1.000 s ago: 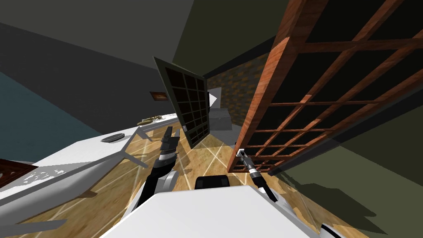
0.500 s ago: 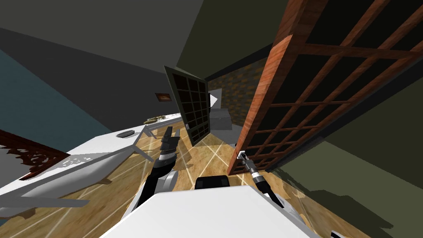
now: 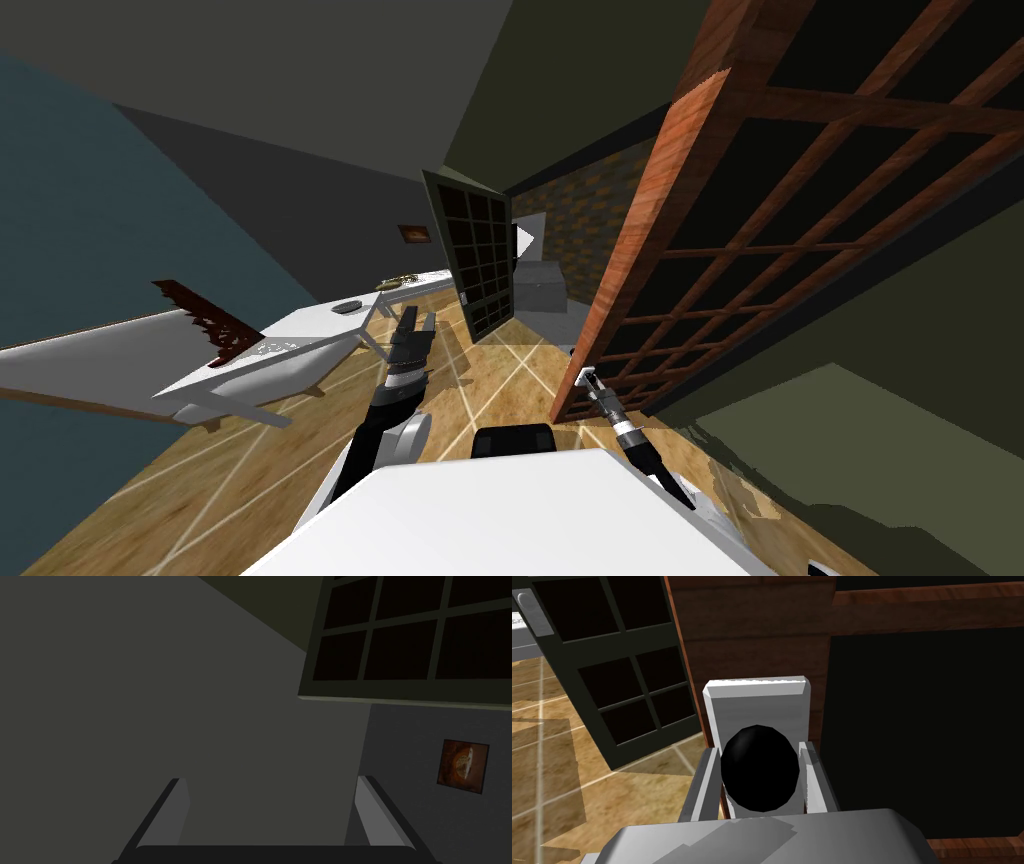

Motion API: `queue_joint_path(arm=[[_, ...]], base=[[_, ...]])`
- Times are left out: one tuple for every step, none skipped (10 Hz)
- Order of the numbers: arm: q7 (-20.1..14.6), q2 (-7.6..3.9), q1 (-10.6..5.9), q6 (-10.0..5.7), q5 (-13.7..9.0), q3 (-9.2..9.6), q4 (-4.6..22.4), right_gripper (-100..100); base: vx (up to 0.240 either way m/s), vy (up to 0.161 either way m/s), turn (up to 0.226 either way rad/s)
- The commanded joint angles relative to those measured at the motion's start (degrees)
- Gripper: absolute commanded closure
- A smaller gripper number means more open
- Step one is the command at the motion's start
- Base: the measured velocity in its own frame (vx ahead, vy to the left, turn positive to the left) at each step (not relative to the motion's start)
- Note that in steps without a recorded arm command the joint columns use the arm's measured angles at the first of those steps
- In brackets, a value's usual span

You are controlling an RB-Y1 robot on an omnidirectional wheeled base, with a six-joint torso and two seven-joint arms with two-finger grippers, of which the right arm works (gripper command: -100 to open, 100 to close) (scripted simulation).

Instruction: Pull the door open

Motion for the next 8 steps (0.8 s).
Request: queue_joint_path(arm=[[-0.9, -0.41, 0.2, -1.38, 0.4, 0.4, 0.8, 100], [-1.2, -0.62, 0.28, -1.95, 0.6, 0.58, 1.1, 100], [-1.5, -0.8, 0.35, -2.45, 0.8, 0.74, 1.4, 100], [-1.8, -0.99, 0.42, -2.99, 1.0, 0.91, 1.6, 100], [-1.6, -0.56, 0.16, -2.57, 1.0, 0.99, 1.8, 100], [-2.1, -0.76, 0.42, -3.81, 1.2, 1.48, 2.6, 100], [-2.2, -0.84, 0.47, -4.12, 1.2, 1.57, 2.8, 100], [-2.4, -1.0, 0.58, -4.79, 1.3, 1.77, 3.2, 100]], base=[[-0.208, -0.088, 0.156], [-0.201, -0.098, 0.155], [-0.19, -0.067, 0.119], [-0.211, -0.065, 0.122], [-0.098, -0.029, 0.031], [-0.15, -0.047, 0.164], [-0.199, -0.066, 0.175], [-0.185, -0.056, 0.133]])
